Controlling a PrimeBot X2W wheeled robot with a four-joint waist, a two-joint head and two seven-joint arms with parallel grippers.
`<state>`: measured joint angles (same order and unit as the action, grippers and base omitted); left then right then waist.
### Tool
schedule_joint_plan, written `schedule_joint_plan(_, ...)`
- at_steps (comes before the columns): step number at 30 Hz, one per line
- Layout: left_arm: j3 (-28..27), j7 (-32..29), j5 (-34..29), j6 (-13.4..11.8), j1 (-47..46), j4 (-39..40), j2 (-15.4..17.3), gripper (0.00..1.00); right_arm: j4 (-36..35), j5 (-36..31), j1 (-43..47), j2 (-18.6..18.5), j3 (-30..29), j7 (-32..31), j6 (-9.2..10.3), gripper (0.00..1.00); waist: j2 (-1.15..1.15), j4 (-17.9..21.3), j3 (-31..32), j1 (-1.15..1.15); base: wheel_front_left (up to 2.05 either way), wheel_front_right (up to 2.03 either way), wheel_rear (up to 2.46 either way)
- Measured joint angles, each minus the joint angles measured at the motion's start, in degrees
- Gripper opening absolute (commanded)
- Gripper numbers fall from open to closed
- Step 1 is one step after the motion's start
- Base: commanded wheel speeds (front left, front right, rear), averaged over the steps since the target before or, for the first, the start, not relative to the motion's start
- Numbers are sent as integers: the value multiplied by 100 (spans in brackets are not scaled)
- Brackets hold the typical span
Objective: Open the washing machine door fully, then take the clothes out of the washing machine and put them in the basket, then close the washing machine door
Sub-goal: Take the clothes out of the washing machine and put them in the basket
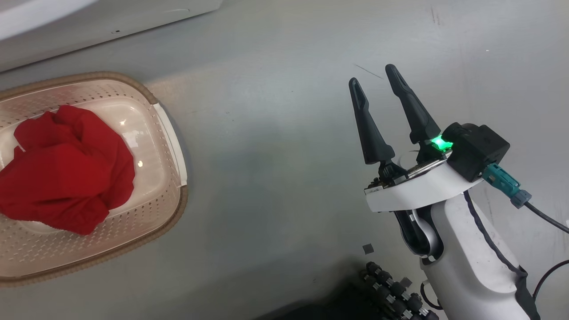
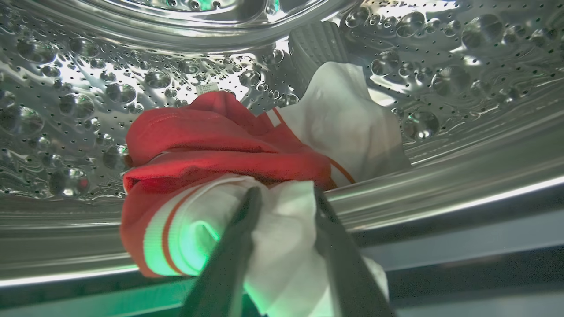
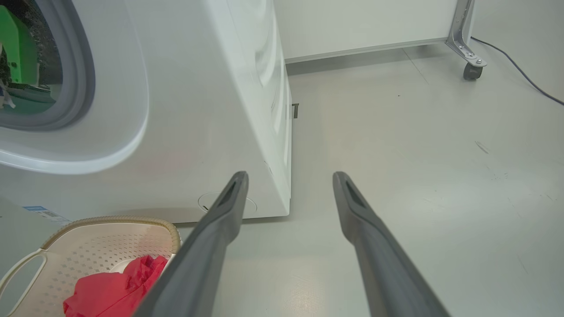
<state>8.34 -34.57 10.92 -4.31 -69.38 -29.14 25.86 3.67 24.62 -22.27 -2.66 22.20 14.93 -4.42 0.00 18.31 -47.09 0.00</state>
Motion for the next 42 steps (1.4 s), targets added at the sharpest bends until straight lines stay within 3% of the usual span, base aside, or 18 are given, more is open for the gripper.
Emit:
schedule_joint_plan(11, 120, 63, -65, -2, -43, 9, -38, 0, 18, 1, -92, -1, -1, 0, -1, 100, 0, -61, 7, 0, 0, 0, 0)
schedule_joint_plan(20, 159, 471, -35, 5, -73, 140, -298, 0, 57, -77, -109, -2, -152, 0, -2, 100, 0, -178, 66, 0, 0, 0, 0)
schedule_joint_plan(30, 70, 1198, 156, 11, 26, 392, -524, 0, 138, -313, -124, -3, -266, 0, -4, 100, 0, -406, 249, 0, 0, 0, 0)
schedule_joint_plan(42, -159, 2342, 472, -1, 867, 736, -949, 0, 268, -568, -71, -12, -381, 0, -25, 100, 0, -661, 588, 0, 0, 0, 0)
